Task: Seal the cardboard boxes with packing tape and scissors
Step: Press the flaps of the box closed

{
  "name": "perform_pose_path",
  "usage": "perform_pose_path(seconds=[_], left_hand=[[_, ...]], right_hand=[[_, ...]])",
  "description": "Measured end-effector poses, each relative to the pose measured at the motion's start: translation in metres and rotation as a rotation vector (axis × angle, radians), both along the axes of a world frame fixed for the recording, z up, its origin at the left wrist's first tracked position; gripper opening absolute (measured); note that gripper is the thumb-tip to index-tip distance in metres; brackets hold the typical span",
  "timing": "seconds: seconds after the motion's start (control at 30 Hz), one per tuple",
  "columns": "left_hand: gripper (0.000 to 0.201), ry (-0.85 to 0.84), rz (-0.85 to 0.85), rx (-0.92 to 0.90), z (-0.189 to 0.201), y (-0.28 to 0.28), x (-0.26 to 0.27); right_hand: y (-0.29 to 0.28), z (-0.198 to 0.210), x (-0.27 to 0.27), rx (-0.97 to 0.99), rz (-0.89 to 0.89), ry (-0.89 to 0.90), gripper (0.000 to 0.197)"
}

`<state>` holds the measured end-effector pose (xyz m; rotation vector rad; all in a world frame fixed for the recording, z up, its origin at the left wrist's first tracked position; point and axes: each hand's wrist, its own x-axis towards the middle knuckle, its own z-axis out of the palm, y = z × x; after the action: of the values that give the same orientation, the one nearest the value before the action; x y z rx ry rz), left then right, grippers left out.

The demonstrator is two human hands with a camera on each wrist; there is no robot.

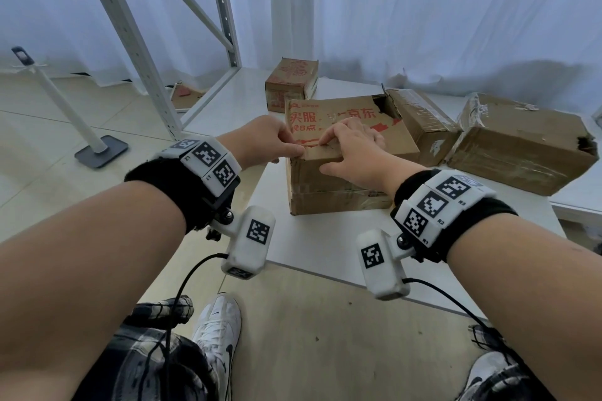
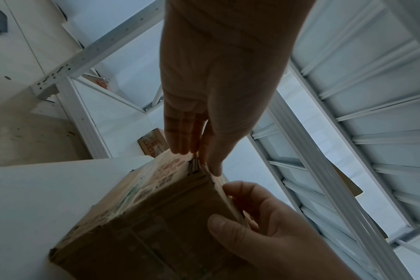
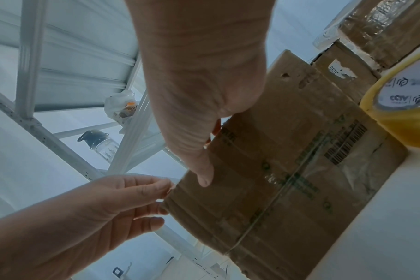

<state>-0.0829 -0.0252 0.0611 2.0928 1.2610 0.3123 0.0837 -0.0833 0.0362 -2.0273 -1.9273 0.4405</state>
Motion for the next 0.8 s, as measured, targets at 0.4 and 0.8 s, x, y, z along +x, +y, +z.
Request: perform_pose_path(seconds=[0.4,0.8], left_hand=[[0.014,-0.154,0.112,-0.152,0.001,0.003,0.005],[0.021,-0.256,0.295,-0.093,-0.010,0.014,0.020]], right_hand=[[0.000,-0.008,0.009,0.099,0.083,0.050,0.047],[0.016,-0.020,0.030,0.182,0.201,-0.137,0.058]])
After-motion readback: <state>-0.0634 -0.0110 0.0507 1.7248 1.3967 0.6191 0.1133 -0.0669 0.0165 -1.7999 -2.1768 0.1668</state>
